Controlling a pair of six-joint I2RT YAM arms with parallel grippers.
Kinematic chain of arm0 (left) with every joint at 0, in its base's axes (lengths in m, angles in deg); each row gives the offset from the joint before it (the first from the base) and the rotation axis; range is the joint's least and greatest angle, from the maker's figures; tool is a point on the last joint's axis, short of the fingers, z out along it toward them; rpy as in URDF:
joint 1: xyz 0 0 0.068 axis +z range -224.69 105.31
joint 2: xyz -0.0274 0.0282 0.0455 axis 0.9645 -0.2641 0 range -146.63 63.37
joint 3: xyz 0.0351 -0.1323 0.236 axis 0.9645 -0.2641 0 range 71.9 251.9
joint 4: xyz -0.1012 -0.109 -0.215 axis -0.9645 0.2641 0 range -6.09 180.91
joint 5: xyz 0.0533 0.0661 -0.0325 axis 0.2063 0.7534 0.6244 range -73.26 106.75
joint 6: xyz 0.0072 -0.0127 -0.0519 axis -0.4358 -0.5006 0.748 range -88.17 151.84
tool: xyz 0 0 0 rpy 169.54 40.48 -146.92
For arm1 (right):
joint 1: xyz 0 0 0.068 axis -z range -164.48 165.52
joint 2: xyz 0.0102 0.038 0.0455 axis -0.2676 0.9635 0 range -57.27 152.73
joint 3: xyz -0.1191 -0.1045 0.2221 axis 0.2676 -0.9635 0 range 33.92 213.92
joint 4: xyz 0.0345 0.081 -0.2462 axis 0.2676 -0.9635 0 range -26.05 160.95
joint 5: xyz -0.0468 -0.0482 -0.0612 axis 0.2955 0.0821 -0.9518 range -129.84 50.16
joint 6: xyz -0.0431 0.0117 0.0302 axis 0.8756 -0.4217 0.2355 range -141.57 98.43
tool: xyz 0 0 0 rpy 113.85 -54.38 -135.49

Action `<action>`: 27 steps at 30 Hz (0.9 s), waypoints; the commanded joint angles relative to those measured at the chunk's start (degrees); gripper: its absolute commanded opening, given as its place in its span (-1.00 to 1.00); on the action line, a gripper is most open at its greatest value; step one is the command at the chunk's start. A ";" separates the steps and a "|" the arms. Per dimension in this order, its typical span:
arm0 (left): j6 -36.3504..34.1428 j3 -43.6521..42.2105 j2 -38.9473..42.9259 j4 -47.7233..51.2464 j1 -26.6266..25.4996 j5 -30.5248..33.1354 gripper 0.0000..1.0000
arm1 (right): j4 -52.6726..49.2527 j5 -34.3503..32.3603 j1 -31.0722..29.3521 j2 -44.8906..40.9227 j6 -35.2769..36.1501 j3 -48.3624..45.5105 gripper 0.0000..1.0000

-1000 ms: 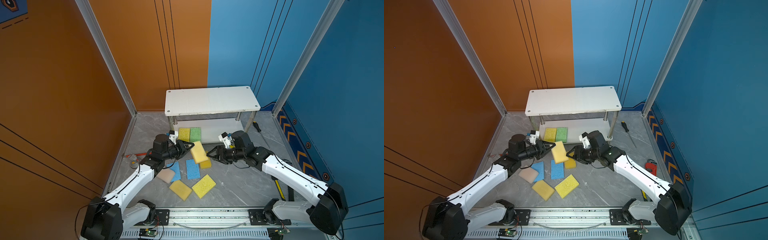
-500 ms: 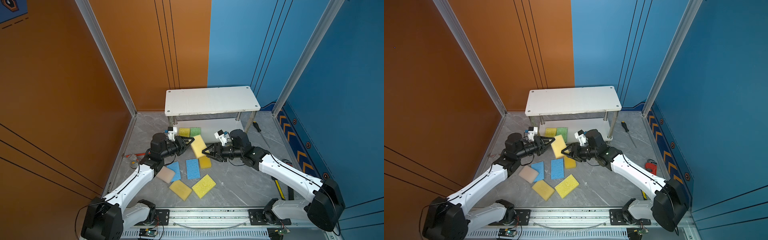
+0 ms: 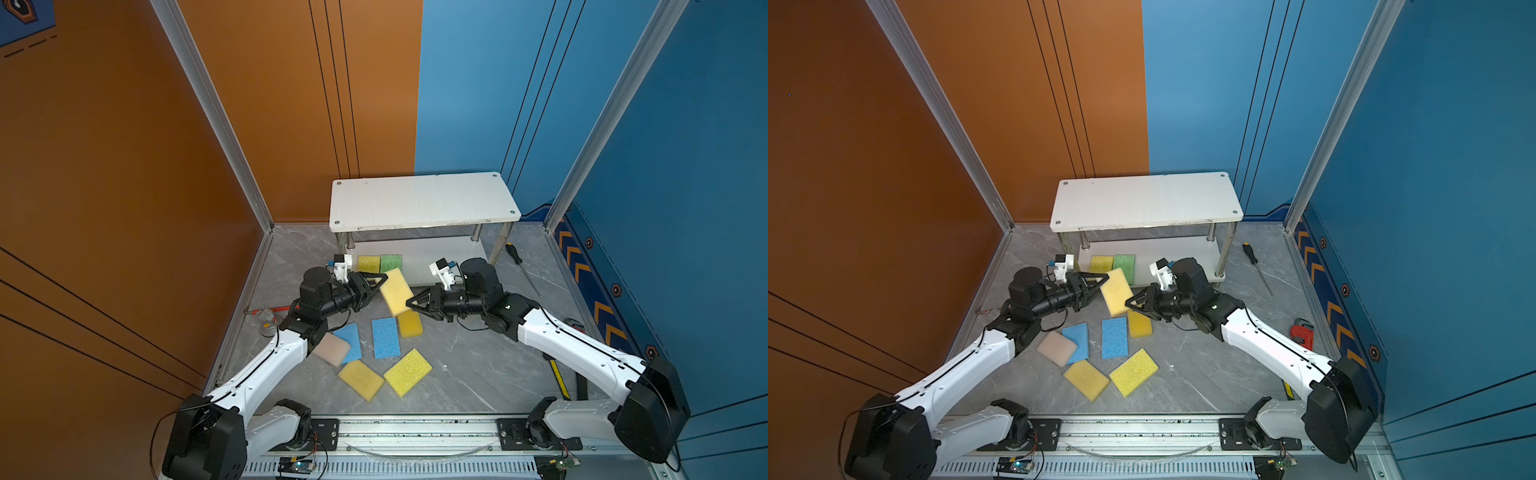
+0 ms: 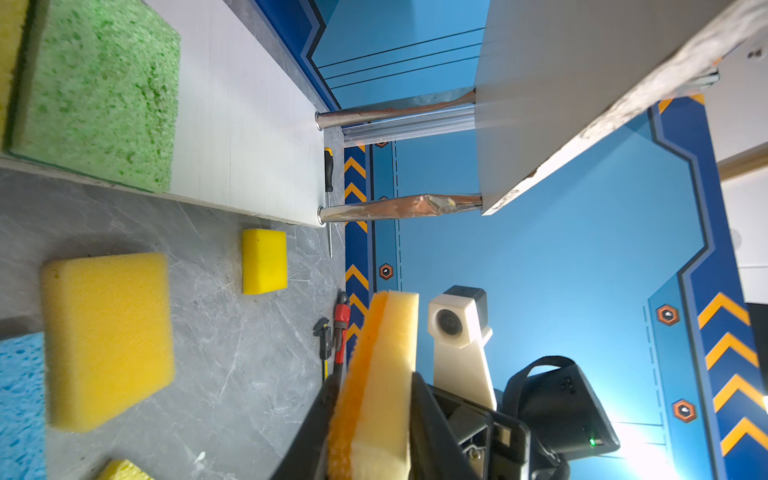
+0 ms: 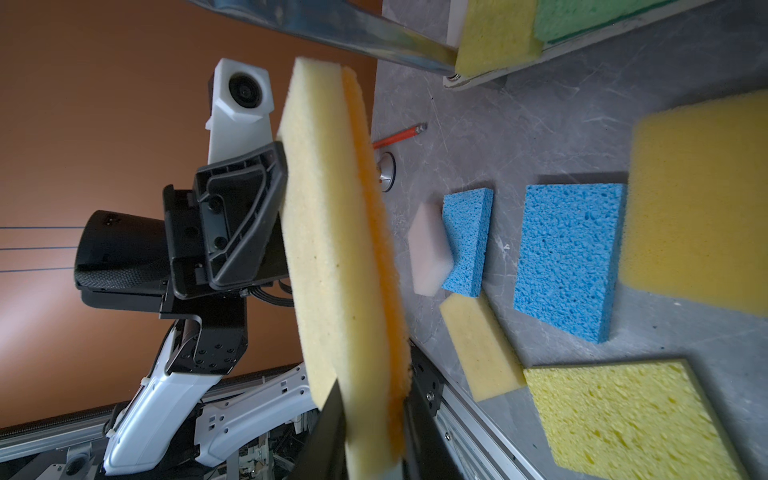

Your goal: Place and organize the cleaning sponges onto the shelf

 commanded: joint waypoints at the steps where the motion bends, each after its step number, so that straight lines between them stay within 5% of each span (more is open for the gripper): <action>1: -0.34 -1.17 0.50 -0.82 0.40 -1.21 -0.12 | 1.39 -1.82 0.00 -1.35 -0.13 -1.16 -0.60; 6: -1.86 -1.42 -0.20 1.42 0.52 -1.53 0.35 | 1.64 -3.79 0.33 -2.73 -0.28 -2.64 -0.62; 11: -12.13 3.02 2.57 19.68 0.61 1.35 0.70 | 2.10 -4.40 1.98 -3.48 -0.61 -4.07 -0.63; 16: -19.35 5.82 6.50 35.04 1.22 7.23 0.86 | 1.19 -6.21 5.08 -4.17 -0.42 -4.50 -0.63; 27: -24.86 5.87 14.18 50.29 4.81 14.33 0.87 | -0.36 -16.79 8.20 -2.27 0.66 -3.88 -0.63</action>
